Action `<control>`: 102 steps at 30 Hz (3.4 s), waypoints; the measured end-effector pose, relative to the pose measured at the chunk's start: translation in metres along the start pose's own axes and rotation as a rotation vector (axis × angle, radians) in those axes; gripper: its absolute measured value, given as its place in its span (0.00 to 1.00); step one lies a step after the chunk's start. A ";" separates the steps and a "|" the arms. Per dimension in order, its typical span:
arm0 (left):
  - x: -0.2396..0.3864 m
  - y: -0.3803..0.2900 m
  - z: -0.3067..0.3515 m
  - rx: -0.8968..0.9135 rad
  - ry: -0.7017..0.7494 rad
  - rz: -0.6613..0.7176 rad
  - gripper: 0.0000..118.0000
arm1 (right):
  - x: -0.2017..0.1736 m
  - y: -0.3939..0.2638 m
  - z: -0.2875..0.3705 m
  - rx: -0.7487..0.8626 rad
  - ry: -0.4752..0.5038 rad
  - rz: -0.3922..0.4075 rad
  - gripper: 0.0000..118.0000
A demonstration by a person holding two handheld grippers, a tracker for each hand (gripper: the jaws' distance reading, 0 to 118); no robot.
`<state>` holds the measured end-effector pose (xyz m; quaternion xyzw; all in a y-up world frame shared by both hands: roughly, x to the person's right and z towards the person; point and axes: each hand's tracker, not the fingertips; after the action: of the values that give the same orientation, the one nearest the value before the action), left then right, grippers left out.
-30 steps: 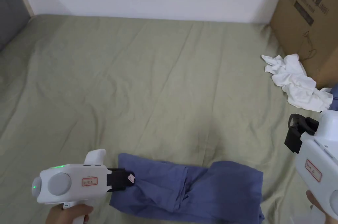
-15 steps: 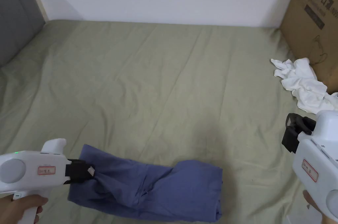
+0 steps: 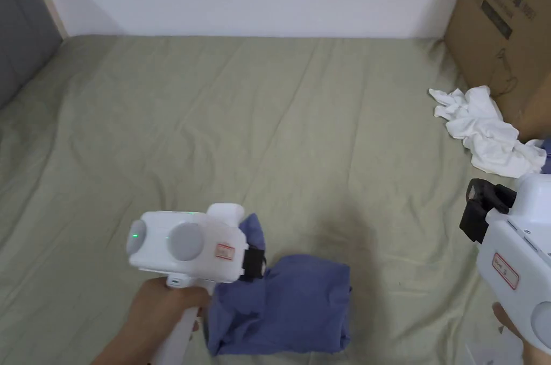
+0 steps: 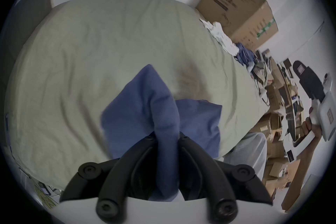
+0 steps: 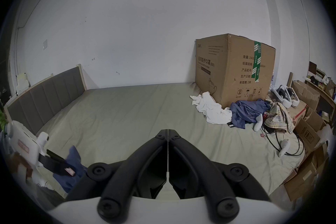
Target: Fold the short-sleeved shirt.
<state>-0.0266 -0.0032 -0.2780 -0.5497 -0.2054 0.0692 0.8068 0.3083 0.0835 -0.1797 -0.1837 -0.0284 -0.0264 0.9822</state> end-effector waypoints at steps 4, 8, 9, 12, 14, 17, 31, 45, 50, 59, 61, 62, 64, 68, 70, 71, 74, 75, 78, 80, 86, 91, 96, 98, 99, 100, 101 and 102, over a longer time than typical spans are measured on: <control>0.041 0.002 -0.040 -0.077 -0.015 -0.058 0.17 | 0.010 -0.002 0.003 -0.003 -0.020 -0.002 0.02; 0.068 -0.003 -0.091 -0.152 0.059 -0.076 0.17 | 0.019 -0.004 0.006 -0.008 -0.039 -0.012 0.02; 0.073 -0.005 -0.101 -0.164 0.077 -0.082 0.17 | 0.021 -0.005 0.007 -0.009 -0.042 -0.013 0.02; 0.084 -0.012 -0.120 -0.175 0.122 -0.112 0.17 | 0.024 -0.006 0.008 -0.013 -0.053 -0.012 0.02; 0.088 -0.013 -0.122 -0.166 0.143 -0.121 0.21 | 0.026 -0.006 0.007 -0.016 -0.057 -0.012 0.02; 0.087 -0.010 -0.110 -0.143 0.085 -0.101 0.75 | 0.026 -0.006 0.007 -0.017 -0.058 -0.015 0.02; 0.031 -0.009 0.006 0.253 -0.065 0.050 1.00 | 0.022 0.001 0.006 0.007 -0.032 -0.017 0.02; 0.015 -0.054 -0.057 0.284 0.046 -0.020 0.05 | 0.027 -0.001 0.009 -0.001 -0.039 -0.013 0.02; 0.041 -0.070 -0.090 0.208 0.020 -0.088 0.05 | 0.035 -0.002 0.012 -0.003 -0.050 -0.012 0.02; 0.086 -0.079 -0.116 0.176 0.011 -0.169 0.05 | 0.048 -0.005 0.018 -0.013 -0.083 -0.015 0.02; 0.090 -0.079 -0.117 0.177 0.003 -0.169 0.05 | 0.048 -0.005 0.018 -0.012 -0.085 -0.017 0.02; 0.090 -0.078 -0.116 0.178 0.005 -0.172 0.05 | 0.048 -0.005 0.018 -0.011 -0.084 -0.018 0.02; 0.089 -0.078 -0.108 0.202 -0.015 -0.166 0.05 | 0.046 -0.004 0.019 -0.008 -0.082 -0.018 0.02; 0.088 -0.067 -0.074 0.311 -0.057 -0.151 0.05 | 0.038 0.000 0.021 0.005 -0.068 -0.013 0.02; 0.084 -0.059 -0.051 0.374 -0.066 -0.136 0.05 | 0.032 0.003 0.023 0.017 -0.055 -0.012 0.02; 0.080 -0.055 -0.038 0.413 -0.072 -0.136 0.05 | 0.029 0.004 0.023 0.024 -0.047 -0.010 0.02; 0.072 -0.045 0.000 0.523 -0.028 -0.171 0.05 | 0.015 0.010 0.028 0.043 -0.027 -0.003 0.02; 0.068 -0.041 0.012 0.557 -0.014 -0.178 0.05 | 0.011 0.011 0.029 0.051 -0.019 -0.003 0.02; 0.056 -0.033 0.047 0.649 0.030 -0.189 0.05 | -0.003 0.016 0.032 0.067 0.002 -0.002 0.02; 0.049 -0.031 0.068 0.716 0.069 -0.197 0.05 | -0.010 0.019 0.034 0.080 0.015 -0.001 0.02; 0.025 -0.034 0.120 0.916 0.223 -0.197 0.05 | -0.032 0.025 0.039 0.149 0.042 0.001 0.02; 0.001 -0.040 0.139 0.993 0.328 -0.167 0.05 | -0.044 0.027 0.040 0.183 0.054 0.012 0.02; -0.020 -0.048 0.149 1.025 0.374 -0.107 0.05 | -0.053 0.023 0.041 0.198 0.072 0.022 0.02; -0.027 -0.049 0.153 1.028 0.359 -0.068 0.05 | -0.056 0.021 0.040 0.196 0.081 0.028 0.02; -0.030 -0.049 0.153 1.027 0.361 -0.063 0.05 | -0.058 0.020 0.039 0.192 0.086 0.028 0.02; -0.031 -0.050 0.153 1.028 0.367 -0.060 0.05 | -0.062 0.020 0.040 0.186 0.094 0.028 0.02; -0.032 -0.050 0.153 1.027 0.371 -0.058 0.05 | -0.065 0.018 0.038 0.178 0.100 0.028 0.02; -0.034 -0.051 0.154 1.023 0.369 -0.050 0.05 | -0.067 0.013 0.034 0.165 0.108 0.030 0.02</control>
<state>-0.1255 0.0978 -0.1921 -0.0848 -0.0136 0.0435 0.9954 0.2405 0.1111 -0.1571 -0.1010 0.0254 -0.0193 0.9944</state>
